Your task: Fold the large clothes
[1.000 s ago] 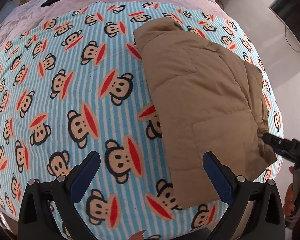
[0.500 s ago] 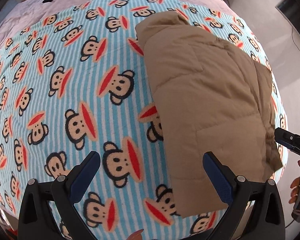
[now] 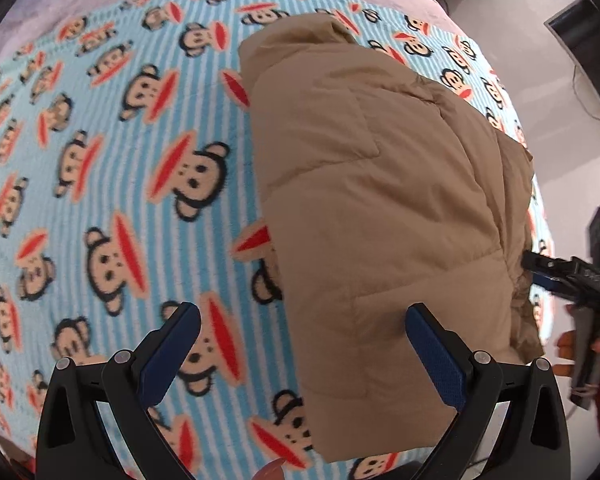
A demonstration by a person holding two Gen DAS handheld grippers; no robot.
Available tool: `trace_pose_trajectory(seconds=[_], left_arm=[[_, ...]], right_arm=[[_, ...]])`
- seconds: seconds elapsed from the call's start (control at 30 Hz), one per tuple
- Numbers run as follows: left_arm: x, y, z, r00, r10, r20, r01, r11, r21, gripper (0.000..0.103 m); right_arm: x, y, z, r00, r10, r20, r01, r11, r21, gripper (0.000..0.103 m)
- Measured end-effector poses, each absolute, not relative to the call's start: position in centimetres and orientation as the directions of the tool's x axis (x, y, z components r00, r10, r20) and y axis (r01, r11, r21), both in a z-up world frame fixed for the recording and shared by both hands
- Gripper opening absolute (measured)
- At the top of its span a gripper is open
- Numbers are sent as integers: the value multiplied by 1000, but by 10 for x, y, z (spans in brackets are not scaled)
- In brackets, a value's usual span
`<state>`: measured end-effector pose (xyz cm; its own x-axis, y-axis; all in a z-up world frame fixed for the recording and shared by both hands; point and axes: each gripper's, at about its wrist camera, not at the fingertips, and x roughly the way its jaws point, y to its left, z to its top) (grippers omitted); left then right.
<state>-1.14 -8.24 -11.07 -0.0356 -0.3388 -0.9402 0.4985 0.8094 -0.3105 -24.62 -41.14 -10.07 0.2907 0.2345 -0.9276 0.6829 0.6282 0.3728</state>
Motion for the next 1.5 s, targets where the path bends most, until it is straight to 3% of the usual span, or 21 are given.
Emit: trace_pose_trajectory(seconds=[0.2,0.43,0.63,0.77,0.9,1.0,1.07,1.2,1.37,1.47,1.5], left_arm=[[3,-87,-133,-147,-444,-884,438,772,-460,102],[21,-88,-153,-240,-578,-780,326,709,-625,102],[17,-110,-157,-235,-553,-799,399,695,-598,102],[22,-113,-163,-249,-559,-791,409,679,-609,102],[29,-122,-176,-288,-580,-762,406,647,-645,102],[32,-124,-186,-311,-610,-729,367,630,-684,102],[31,-125,-190,-312,-624,-716,337,632,-698,102],[30,-129,-195,-316,-624,-715,319,640,-699,102],[21,-141,-190,-315,-593,-741,330,664,-671,101],[10,-144,-169,-284,-591,-755,370,659,-655,88],[10,-145,-165,-277,-593,-756,376,657,-653,82]], right_arm=[[-245,-424,-132,417,421,-805,640,493,590,103],[-224,-430,-130,438,507,-742,519,531,669,103],[-192,-410,-129,270,423,-865,414,760,501,103],[-183,-416,-147,239,443,-864,410,761,503,103],[-175,-430,-168,250,544,-801,397,697,597,103],[-171,-435,-176,320,710,-627,399,499,769,103],[-167,-427,-178,332,744,-580,376,460,805,103],[-148,-401,-192,217,724,-654,343,571,746,103],[-150,-405,-199,248,713,-656,443,519,731,103],[-155,-407,-203,273,719,-639,512,454,729,102],[-160,-408,-204,285,728,-624,522,428,738,96]])
